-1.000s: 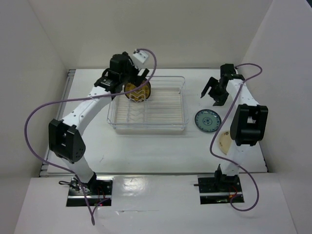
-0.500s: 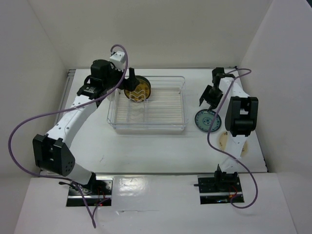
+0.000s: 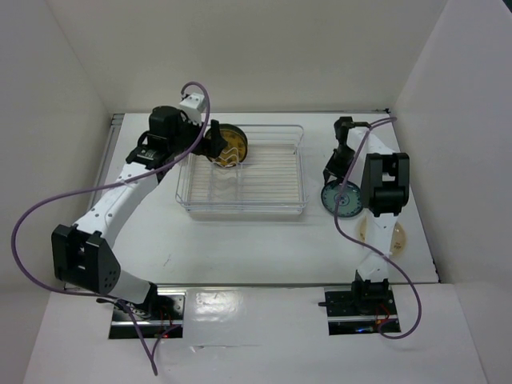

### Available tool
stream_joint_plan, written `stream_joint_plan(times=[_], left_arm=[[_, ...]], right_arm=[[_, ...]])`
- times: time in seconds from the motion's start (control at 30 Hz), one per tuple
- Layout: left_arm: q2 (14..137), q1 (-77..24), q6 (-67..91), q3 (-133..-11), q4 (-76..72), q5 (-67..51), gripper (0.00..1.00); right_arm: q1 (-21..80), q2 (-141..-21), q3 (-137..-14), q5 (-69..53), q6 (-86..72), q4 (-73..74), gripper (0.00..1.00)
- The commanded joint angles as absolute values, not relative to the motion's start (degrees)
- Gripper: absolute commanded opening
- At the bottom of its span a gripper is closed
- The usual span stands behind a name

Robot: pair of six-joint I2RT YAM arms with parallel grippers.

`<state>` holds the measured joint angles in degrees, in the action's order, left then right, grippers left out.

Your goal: Load the plates into the dish rack

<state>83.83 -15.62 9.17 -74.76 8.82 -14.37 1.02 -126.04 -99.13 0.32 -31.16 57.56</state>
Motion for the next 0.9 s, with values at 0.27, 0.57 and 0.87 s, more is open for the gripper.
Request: stream_joint_plan(times=[0.27,0.57,0.87], left_arm=[[79.5,-15.6,7.3,-72.9,6.9,-13.4,1.00],[80.0,-15.6,11.8,-73.6,3.1,-23.2,1.00],[83.6,-20.3,18.9,-71.3,-16.8,-42.2,1.00]], right_arm=[[3.0,-127.4,-105.0,8.0,-34.3,64.8,0.00],[6.2,-111.1,-114.6,7.3,-35.0,59.9,0.00],[12.3,-98.0,-115.9,10.7,-43.5,49.7,0.00]])
